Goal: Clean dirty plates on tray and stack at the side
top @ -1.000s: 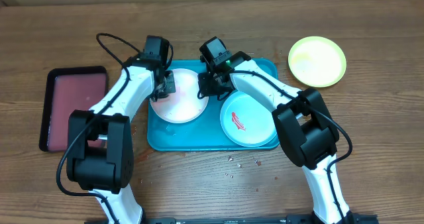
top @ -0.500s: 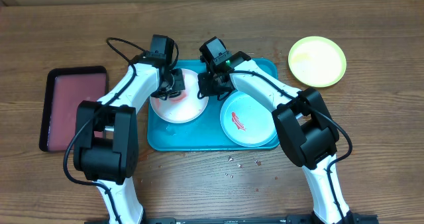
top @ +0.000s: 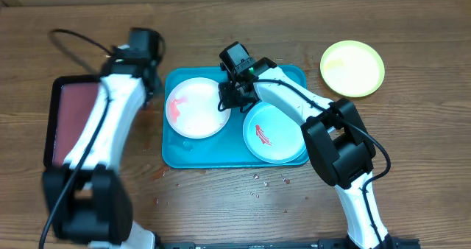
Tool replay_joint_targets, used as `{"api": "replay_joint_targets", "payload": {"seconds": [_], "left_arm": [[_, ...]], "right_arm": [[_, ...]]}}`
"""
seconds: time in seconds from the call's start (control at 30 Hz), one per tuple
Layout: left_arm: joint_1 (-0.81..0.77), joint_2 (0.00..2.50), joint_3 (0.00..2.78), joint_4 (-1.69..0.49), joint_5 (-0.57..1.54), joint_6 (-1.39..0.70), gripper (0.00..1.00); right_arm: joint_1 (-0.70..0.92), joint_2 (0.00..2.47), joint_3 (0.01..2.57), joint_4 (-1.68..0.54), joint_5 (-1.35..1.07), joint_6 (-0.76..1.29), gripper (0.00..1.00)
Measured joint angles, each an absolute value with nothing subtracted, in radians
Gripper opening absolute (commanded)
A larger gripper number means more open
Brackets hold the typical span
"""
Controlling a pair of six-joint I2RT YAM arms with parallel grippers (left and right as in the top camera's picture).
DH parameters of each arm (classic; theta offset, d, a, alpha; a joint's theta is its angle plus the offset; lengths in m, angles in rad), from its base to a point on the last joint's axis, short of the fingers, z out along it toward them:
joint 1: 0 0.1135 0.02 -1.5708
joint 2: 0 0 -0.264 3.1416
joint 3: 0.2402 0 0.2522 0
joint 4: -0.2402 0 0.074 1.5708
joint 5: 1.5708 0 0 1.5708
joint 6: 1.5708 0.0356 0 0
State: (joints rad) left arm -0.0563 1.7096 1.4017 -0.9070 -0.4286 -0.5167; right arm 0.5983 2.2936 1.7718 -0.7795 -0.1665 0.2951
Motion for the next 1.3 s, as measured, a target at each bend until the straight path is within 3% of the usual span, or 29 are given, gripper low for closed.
{"api": "replay_joint_targets", "payload": {"seconds": [0.23, 0.6, 0.87, 1.03, 1.13, 1.3], "left_arm": [[0.116, 1.538, 1.422, -0.937, -0.369, -0.595, 0.04], [0.464, 1.564, 1.346, -0.955, -0.215, -0.612, 0.04], [0.524, 1.577, 1.324, -0.963, -0.146, -0.612, 0.04], [0.524, 1.577, 1.324, -0.961, -0.130, -0.612, 0.04], [0.524, 1.577, 1.324, -0.961, -0.123, -0.612, 0.04], [0.524, 1.577, 1.324, -0.958, -0.114, -0.612, 0.04]], "right_arm": [[0.638, 2.232, 1.781, -0.812, 0.007, 0.169, 0.04], [0.926, 2.020, 1.803, -0.802, 0.801, -0.198, 0.04], [1.028, 2.021, 1.803, -0.616, 1.219, -0.517, 0.04], [1.029, 2.021, 1.803, -0.536, 1.324, -0.619, 0.04], [1.022, 2.021, 1.805, -0.575, 1.304, -0.517, 0.04], [0.930, 2.021, 1.805, -0.774, 0.872, -0.297, 0.04]]}}
